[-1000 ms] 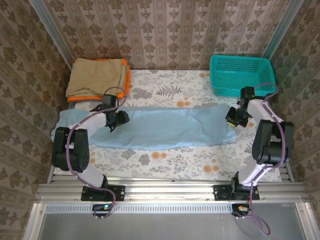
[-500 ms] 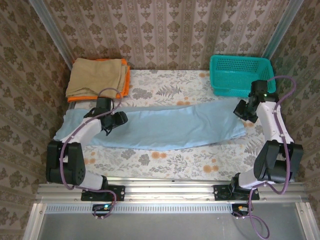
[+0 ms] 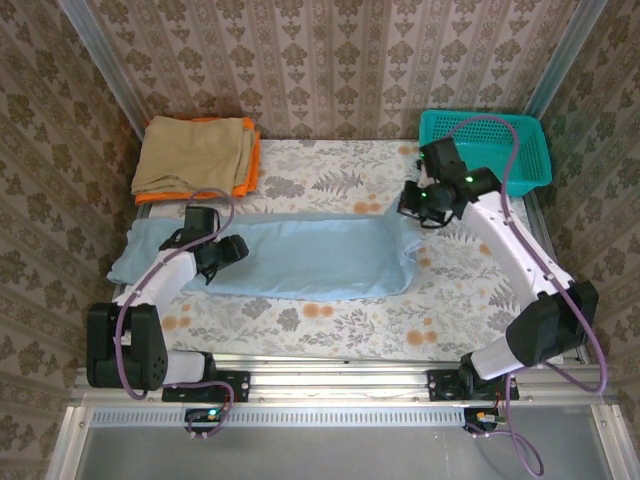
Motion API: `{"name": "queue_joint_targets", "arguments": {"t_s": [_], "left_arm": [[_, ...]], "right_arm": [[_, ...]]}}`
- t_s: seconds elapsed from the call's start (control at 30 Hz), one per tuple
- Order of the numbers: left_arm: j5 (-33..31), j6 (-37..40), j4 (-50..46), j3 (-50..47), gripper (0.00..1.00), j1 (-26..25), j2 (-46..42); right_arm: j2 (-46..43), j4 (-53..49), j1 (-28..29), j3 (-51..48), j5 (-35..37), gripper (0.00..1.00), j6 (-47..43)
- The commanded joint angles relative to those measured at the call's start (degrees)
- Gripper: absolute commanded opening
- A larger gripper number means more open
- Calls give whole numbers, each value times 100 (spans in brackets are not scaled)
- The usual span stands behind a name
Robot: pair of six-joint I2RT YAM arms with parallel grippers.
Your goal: Fold and stack the trousers
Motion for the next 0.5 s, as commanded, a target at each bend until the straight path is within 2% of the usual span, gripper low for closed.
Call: {"name": "queue_joint_targets", "arguments": {"t_s": [0.0,0.23,0.47], "left_arm": [[158,-96,-38,-104,67,148,-226],[248,-169,-26,-210,68,373,-261],[365,-298,266,-476,68,437,-206]], "right_arm": [[447,193,612,577,-111,0,436],[1642,452,1812,1831,-133,0,863],[2571,777,2394,2667,-122,0,1315]]}}
